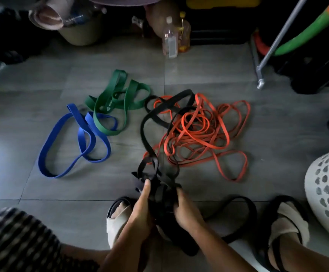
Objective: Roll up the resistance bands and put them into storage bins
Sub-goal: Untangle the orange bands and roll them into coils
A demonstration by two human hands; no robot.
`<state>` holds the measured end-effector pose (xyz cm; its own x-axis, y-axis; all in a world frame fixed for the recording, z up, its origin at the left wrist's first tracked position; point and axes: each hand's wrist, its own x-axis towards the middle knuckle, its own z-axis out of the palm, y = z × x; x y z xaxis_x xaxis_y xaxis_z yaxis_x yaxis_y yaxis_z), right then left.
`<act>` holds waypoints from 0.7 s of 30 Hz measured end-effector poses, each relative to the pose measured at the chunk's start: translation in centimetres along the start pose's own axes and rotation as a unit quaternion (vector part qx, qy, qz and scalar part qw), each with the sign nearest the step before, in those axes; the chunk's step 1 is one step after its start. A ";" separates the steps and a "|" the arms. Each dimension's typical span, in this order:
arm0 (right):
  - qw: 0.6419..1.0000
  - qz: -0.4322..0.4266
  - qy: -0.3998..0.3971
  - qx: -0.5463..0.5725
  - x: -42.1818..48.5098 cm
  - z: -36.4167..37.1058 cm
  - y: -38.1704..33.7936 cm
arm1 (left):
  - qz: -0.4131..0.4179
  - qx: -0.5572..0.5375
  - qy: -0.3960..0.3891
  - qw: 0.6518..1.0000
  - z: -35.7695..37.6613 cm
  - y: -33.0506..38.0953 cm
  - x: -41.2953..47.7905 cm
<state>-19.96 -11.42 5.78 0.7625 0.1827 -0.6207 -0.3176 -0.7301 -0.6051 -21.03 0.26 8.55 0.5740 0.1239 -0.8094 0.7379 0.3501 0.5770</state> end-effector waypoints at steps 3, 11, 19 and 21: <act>0.987 -0.108 0.022 -0.119 -2.2 -1.0 -2.3 | -0.028 -0.053 -0.055 0.997 0.0 1.2 -1.0; 0.960 -0.247 0.028 -0.129 -6.8 -4.5 -8.5 | -0.004 0.002 0.003 1.000 -1.3 9.0 -5.3; 0.980 -0.175 0.084 0.034 -2.3 -7.1 -4.9 | 0.140 0.116 0.076 0.980 -5.9 19.5 -7.9; 0.992 -0.116 0.034 -0.045 0.2 -6.4 -2.6 | 0.152 0.100 0.101 0.978 -6.6 20.0 -6.5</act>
<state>-15.43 -13.70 10.38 0.8463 0.3105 -0.4329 -0.0793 -0.7301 -0.6787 -12.30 12.62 24.61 0.7115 0.3820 -0.5899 0.6099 0.0814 0.7883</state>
